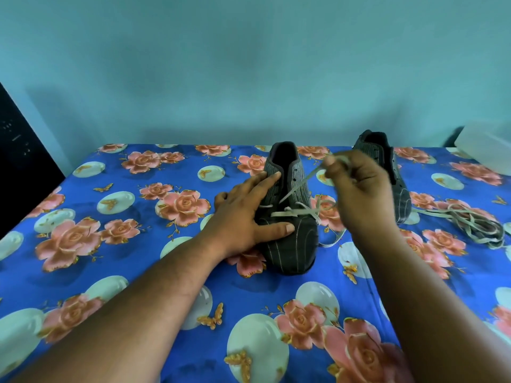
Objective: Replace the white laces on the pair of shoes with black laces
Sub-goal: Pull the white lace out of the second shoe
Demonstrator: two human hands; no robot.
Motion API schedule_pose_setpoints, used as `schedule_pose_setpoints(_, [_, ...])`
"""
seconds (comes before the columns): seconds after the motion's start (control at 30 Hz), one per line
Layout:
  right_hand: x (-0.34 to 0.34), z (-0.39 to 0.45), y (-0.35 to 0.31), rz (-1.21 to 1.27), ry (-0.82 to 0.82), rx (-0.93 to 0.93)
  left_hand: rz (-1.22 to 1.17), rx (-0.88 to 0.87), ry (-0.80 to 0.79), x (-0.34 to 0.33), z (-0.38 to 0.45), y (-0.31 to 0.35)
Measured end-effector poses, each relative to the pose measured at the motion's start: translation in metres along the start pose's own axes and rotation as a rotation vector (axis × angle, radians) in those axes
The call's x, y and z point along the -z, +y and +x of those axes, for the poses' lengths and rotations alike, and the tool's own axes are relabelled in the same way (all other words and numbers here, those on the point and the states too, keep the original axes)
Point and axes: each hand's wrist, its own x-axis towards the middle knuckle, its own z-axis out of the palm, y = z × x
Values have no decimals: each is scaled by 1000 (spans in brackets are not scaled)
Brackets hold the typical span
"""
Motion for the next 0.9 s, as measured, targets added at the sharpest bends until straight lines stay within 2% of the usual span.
schedule_pose_setpoints(0.07, [10,7,0,160,229,-119,6,0,3,0,0,0])
schedule_pose_setpoints(0.13, [18,15,8,145,328,-200,17,-4,3,0,1,1])
schedule_pose_setpoints(0.2, [22,18,21,-138,255,-182,28,-9,0,1,1,1])
schedule_pose_setpoints(0.23, [21,16,25,-312,196,-142,31,-8,1,1,1,1])
schedule_pose_setpoints(0.3, [15,10,25,-506,80,-15,29,-1,-3,2,1,1])
schedule_pose_setpoints(0.47, [-5,-7,17,-770,-258,179,29,-4,2,1,0,1])
schedule_pose_setpoints(0.6, [-9,-8,21,-734,-295,254,37,-2,-6,1,0,1])
schedule_pose_setpoints(0.67, [-6,-4,21,-532,-236,192,32,-1,-6,1,1,0])
schedule_pose_setpoints(0.77, [5,7,17,-153,30,-9,24,-1,-1,1,0,0])
schedule_pose_setpoints(0.83, [17,14,18,-45,232,-118,31,0,-5,2,0,1])
schedule_pose_setpoints(0.9, [25,18,25,-103,297,-182,32,3,-9,2,1,2])
